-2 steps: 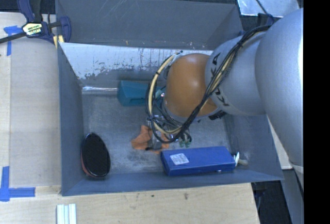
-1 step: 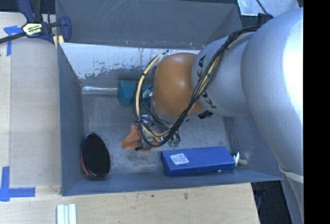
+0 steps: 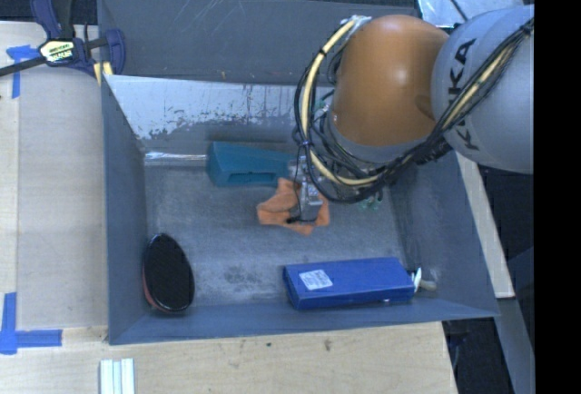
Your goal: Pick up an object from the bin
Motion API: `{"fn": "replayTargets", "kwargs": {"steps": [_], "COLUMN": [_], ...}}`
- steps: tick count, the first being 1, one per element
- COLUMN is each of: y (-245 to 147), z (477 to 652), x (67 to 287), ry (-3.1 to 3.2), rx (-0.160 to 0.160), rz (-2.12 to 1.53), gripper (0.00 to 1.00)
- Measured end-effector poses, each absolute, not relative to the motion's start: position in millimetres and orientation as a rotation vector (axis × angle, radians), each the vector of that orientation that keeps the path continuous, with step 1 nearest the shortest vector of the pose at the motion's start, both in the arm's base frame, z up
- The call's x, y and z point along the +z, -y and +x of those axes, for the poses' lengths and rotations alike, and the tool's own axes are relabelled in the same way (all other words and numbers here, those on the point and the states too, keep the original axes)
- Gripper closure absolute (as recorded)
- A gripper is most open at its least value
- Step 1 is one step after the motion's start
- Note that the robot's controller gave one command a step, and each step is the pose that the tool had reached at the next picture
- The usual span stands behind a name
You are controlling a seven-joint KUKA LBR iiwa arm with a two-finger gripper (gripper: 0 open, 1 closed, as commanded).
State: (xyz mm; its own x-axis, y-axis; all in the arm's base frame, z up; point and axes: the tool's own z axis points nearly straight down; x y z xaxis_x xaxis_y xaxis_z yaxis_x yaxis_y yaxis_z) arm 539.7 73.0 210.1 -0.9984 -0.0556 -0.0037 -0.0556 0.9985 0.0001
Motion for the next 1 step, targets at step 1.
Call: {"fn": "replayTargets", "kwargs": {"steps": [1], "y": [-73.1], "z": [539.5], "x": [209.8], "ry": [-3.137], "rx": [0.0], "rz": [-0.088], "gripper": [1.0]}}
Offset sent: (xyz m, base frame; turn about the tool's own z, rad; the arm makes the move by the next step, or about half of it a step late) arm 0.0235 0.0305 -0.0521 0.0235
